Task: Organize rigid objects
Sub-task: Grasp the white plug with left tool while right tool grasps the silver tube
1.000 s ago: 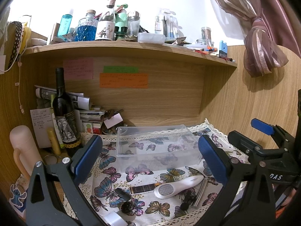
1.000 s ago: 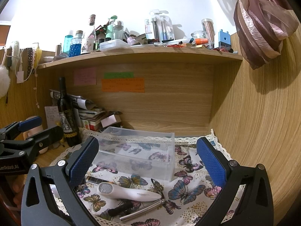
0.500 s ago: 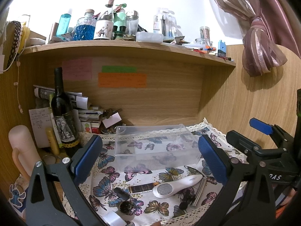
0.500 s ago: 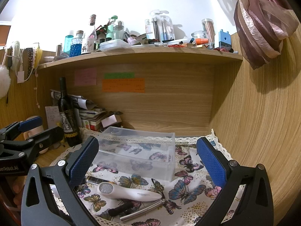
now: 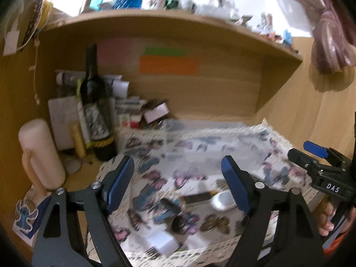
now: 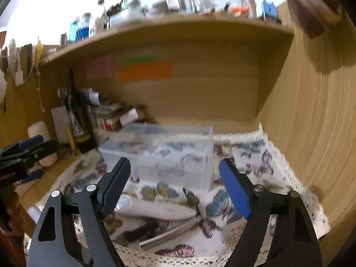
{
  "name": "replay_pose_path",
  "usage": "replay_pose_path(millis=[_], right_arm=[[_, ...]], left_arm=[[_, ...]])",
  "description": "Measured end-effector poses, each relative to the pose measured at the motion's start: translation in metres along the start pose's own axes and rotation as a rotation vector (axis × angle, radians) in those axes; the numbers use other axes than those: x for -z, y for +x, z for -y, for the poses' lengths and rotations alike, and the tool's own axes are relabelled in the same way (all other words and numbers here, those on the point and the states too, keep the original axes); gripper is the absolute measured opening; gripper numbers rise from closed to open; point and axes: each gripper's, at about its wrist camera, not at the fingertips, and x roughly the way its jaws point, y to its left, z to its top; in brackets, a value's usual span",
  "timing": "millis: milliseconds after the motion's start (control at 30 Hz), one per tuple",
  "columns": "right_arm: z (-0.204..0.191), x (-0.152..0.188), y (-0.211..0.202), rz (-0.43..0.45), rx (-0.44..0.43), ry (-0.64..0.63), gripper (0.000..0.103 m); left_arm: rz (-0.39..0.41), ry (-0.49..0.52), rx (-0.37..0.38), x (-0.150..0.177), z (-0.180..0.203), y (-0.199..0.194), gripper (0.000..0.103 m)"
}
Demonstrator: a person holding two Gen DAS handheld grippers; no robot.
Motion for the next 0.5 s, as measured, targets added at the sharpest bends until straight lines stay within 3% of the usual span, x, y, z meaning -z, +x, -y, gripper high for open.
replay_pose_path(millis=[367,500], right_arm=[[0.006,0.051,0.044,-0.234,-0.022,0.065,0.072],[0.013,0.066,0.055,-0.297,-0.012,0.107,0.067]], left_arm=[[-0.191,-0.034,-0.02,0.059,-0.019,0.026,0.08],[-0.256,-0.038,-0.004,0.076,-0.018,0.037,0.071]])
